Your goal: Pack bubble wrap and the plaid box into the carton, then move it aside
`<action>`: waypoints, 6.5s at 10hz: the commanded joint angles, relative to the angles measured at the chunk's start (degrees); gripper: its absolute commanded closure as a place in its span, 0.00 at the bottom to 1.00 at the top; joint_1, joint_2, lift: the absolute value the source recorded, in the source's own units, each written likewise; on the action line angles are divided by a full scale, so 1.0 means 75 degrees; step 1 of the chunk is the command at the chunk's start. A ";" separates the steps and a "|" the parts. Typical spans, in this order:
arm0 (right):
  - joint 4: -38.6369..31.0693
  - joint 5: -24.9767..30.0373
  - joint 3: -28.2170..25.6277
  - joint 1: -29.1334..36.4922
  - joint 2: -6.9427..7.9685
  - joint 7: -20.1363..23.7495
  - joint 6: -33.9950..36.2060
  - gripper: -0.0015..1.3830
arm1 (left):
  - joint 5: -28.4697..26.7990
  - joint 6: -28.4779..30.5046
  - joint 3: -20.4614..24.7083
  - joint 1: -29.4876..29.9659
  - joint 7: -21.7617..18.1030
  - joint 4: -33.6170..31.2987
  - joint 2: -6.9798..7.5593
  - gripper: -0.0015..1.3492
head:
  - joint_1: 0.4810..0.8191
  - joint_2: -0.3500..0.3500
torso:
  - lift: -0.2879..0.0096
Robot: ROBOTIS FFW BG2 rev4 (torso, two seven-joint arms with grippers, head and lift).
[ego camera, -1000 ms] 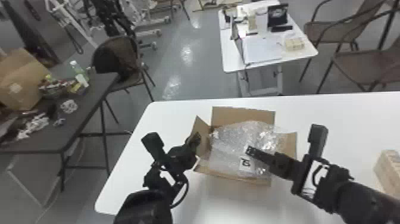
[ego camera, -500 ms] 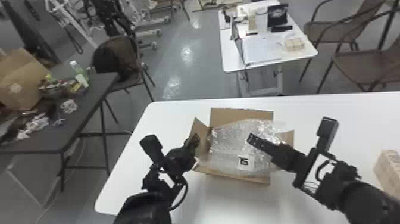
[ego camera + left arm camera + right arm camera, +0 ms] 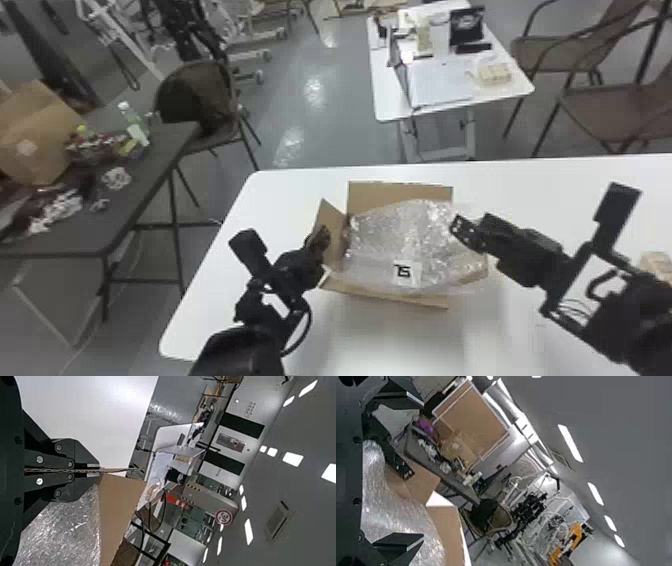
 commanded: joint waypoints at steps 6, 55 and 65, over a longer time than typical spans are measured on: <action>-0.1743 0.3910 -0.2468 0.3442 0.0139 -0.0273 -0.2857 0.11 | 0.0273 -0.0204 0.0274 0.0408 -0.0001 -0.0140 0.0035 0.90 | 0.63 0.81 | 0.88; 0.0003 0.2914 0.0298 -0.0976 0.0139 0.1039 0.0951 0.67 | 0.0473 -0.0333 -0.0054 0.0209 -0.0036 0.0153 -0.0059 0.90 | 0.63 0.99 | 0.88; 0.0707 0.3453 0.0486 -0.1210 0.0139 0.1250 0.1080 0.08 | 0.0590 -0.0368 -0.0172 0.0127 -0.0036 0.0200 -0.0071 0.90 | 0.63 1.00 | 0.88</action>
